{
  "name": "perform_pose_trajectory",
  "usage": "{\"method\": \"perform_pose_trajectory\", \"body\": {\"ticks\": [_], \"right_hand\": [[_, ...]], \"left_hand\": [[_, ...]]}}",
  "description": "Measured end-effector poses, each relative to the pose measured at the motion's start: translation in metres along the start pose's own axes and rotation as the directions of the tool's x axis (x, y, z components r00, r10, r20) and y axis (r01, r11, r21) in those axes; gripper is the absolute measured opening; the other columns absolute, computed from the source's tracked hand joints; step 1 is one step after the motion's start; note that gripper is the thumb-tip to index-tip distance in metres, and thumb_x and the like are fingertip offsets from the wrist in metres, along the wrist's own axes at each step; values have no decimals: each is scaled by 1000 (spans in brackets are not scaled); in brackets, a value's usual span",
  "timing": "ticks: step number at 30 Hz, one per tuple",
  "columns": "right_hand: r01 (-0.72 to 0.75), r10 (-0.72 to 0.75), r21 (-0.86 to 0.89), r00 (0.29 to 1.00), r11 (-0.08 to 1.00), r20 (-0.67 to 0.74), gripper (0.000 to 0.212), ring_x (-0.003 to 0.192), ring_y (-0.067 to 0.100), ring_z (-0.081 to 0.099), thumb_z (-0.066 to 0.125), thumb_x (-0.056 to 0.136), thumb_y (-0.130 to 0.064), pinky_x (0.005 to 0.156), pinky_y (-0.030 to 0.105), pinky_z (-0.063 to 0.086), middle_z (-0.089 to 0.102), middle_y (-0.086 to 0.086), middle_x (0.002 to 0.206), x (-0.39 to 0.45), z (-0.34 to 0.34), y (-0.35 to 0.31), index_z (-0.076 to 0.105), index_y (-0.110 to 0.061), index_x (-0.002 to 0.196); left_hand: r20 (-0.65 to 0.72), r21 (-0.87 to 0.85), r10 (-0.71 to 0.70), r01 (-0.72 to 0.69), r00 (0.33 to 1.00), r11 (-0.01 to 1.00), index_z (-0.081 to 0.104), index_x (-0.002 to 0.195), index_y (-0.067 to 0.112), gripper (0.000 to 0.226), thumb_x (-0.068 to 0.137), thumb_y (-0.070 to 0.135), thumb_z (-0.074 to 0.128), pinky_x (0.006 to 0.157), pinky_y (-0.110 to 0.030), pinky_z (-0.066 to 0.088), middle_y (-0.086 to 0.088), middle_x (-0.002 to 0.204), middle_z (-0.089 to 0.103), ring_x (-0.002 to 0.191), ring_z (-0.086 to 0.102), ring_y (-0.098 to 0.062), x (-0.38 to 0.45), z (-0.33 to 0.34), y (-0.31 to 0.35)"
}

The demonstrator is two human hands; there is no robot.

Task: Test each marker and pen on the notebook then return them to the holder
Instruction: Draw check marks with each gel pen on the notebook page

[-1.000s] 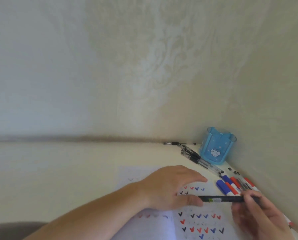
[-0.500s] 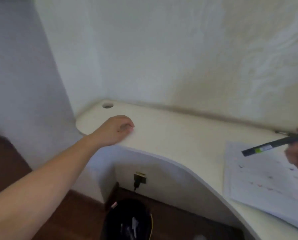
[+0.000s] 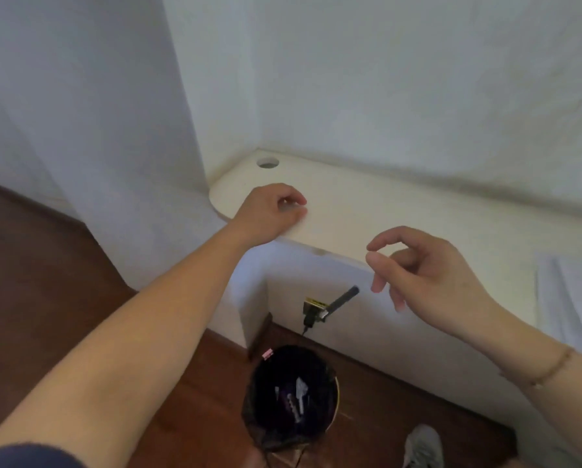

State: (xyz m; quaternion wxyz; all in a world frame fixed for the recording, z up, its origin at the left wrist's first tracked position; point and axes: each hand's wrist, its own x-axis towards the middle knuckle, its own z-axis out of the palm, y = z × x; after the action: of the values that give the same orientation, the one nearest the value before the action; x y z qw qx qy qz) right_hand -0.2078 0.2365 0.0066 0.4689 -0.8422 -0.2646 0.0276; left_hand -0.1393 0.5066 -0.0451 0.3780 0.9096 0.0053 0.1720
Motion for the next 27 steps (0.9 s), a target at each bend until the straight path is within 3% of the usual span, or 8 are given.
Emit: {"method": "perform_pose_trajectory", "body": {"ticks": [8,13,15,18,21,23,25,27], "right_hand": [[161,-76,268,951,950,-301,10,36,23,43,62,92,-14,41,20,33,65,10,54,-1,-51,-17,64,-21,84],[138,-8,254,892,957,-453,18,34,14,46,60,86,-43,35,17,32,59,-1,54,-17,-156,-9,63,-27,78],[52,90,236,829,970,-551,21,34,13,46,65,83,-48,37,18,34,60,-1,55,-30,-194,12,61,-27,81],[-84,210,216,709,973,-673,6,33,11,46,61,92,-23,37,18,35,63,-1,52,-53,-240,52,65,-22,88],[-379,302,62,618,924,-726,7,38,3,51,63,91,-11,38,14,40,66,-2,57,-74,-278,105,66,-8,97],[-601,283,-205,615,773,-736,12,61,7,59,66,88,-13,56,20,47,70,3,80,-87,-296,141,69,-10,100],[-712,281,-379,622,591,-731,16,84,21,62,67,86,-20,75,30,49,71,5,98,-96,-306,170,70,-16,101],[-760,302,-475,626,443,-719,20,91,28,63,65,86,-24,78,36,53,70,5,105,-101,-311,187,69,-19,104]], "left_hand": [[-61,-17,-56,55,997,998,73,95,21,10,86,22,68,81,-11,45,10,95,72,89,63,-3,7,4,6],[-65,162,-117,126,991,979,70,90,28,7,88,28,63,79,-27,46,13,93,68,87,62,-11,29,18,31],[-14,144,-53,55,998,988,69,87,27,6,88,25,64,76,-26,44,11,92,68,79,61,-10,40,36,57],[64,68,174,-178,983,982,67,84,28,7,87,22,66,78,-29,49,12,88,68,76,63,-12,51,79,115],[155,-64,392,-387,907,920,68,89,25,3,88,23,66,77,-29,49,11,92,69,84,63,-14,53,127,186],[237,-150,524,-502,818,852,68,98,24,10,88,27,66,77,-26,47,12,97,68,87,61,-10,48,154,237],[366,-209,629,-598,686,774,65,110,27,23,88,34,67,78,-20,43,14,104,64,91,57,-6,38,178,283],[562,-212,649,-669,513,713,59,120,33,33,88,42,64,80,-20,43,16,111,60,92,54,-4,27,201,321]]}}
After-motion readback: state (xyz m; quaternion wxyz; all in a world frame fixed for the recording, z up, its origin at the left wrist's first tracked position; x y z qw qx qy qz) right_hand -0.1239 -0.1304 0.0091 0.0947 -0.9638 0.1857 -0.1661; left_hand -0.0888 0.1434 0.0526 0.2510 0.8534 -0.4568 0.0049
